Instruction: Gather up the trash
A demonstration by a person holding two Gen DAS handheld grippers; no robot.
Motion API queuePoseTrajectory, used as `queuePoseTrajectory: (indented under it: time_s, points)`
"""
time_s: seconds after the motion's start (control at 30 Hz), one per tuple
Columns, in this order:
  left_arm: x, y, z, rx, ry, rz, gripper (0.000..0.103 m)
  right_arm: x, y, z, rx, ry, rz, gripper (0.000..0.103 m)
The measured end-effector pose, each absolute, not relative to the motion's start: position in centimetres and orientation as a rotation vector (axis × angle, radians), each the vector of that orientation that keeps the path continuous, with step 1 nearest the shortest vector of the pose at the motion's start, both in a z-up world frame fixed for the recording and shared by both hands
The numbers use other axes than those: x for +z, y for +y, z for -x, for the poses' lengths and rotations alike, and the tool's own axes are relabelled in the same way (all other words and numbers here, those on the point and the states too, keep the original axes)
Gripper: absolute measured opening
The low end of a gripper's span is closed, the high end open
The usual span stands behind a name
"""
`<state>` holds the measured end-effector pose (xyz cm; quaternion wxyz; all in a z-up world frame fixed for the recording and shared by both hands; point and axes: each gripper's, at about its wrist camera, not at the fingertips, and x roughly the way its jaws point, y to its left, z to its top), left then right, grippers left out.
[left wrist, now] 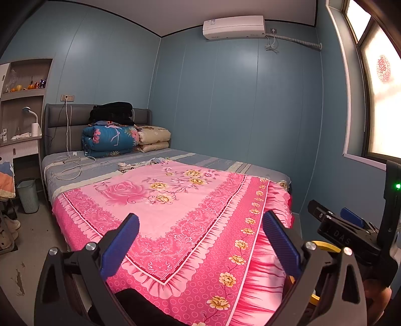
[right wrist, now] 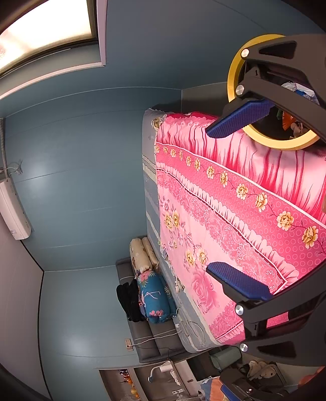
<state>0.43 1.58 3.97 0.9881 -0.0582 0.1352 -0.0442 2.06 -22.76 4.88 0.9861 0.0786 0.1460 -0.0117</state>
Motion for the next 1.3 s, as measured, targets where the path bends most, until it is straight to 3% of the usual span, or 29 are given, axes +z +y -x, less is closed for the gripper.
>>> queuePoseTrajectory:
  time_s: [1.3]
  points:
    - [3.3, 0.9, -1.1, -0.138, 0.292, 0.095, 0.095, 3.9, -23.6, -2.8, -0.049, 0.328, -0.198, 0.095]
